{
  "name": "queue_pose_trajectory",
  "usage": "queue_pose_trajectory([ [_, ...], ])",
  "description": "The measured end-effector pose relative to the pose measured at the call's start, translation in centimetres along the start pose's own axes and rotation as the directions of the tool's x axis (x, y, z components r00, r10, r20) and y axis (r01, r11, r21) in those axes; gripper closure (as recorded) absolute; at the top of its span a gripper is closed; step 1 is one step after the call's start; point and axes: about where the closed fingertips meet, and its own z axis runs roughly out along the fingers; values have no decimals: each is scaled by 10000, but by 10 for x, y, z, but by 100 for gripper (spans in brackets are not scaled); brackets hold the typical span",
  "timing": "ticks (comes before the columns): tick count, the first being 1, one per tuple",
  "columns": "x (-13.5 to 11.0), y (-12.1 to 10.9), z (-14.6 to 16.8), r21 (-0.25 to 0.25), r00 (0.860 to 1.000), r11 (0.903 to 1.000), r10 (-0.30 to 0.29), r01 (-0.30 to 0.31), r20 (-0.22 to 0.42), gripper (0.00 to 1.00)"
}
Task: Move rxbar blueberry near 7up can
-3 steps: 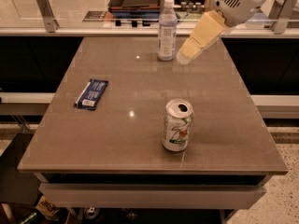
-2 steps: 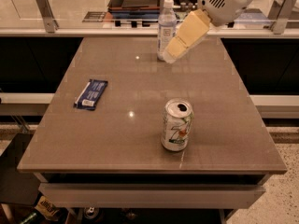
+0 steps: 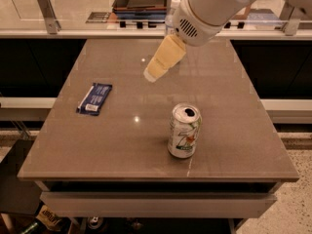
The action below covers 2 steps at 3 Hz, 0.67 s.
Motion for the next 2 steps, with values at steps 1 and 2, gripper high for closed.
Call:
queue_pose_trajectory([
  [1, 0, 0, 0, -4, 10000, 10000, -1, 1, -10, 0],
  [2, -4, 4, 4, 9, 9984, 9986, 523, -523, -215, 0],
])
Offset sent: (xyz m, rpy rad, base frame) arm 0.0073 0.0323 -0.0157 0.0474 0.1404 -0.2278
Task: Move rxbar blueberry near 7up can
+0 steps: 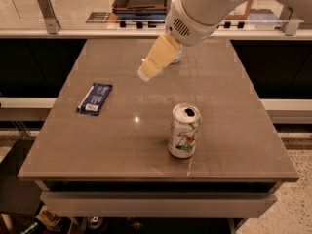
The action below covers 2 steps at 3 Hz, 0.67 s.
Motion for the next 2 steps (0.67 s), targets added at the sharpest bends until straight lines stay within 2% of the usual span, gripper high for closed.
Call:
queue_pose_trajectory([
  [1, -10, 15, 15, -241, 9892, 9894, 1424, -1432, -338, 0],
  [2, -13, 28, 27, -247, 9586, 9621, 2683, -2717, -951, 0],
])
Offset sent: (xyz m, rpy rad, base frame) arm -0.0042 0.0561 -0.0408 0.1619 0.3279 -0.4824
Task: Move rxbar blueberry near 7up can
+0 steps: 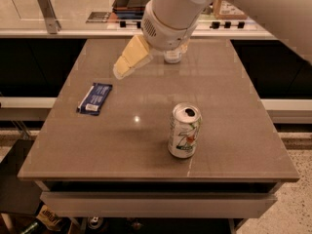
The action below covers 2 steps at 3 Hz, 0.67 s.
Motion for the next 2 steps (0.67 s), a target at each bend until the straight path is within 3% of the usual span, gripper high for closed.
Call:
queue_pose_trajectory([
  [1, -1, 12, 13, -263, 9863, 9872, 1557, -1573, -547, 0],
  [2, -4, 21, 30, -387, 9571, 9620, 2641, -2702, -1189, 0],
])
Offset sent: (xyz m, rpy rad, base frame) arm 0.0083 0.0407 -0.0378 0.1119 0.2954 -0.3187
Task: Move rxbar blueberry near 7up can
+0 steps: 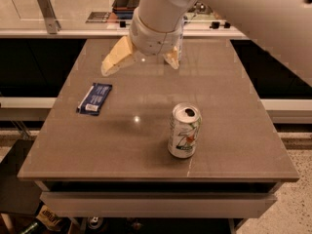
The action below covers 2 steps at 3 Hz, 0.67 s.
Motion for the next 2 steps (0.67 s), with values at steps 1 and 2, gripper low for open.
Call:
queue_pose_trajectory([
  [1, -1, 9, 14, -301, 9978, 9979, 557, -568, -361, 0],
  [2, 0, 21, 28, -607, 9916, 9947, 758, -824, -1049, 0],
])
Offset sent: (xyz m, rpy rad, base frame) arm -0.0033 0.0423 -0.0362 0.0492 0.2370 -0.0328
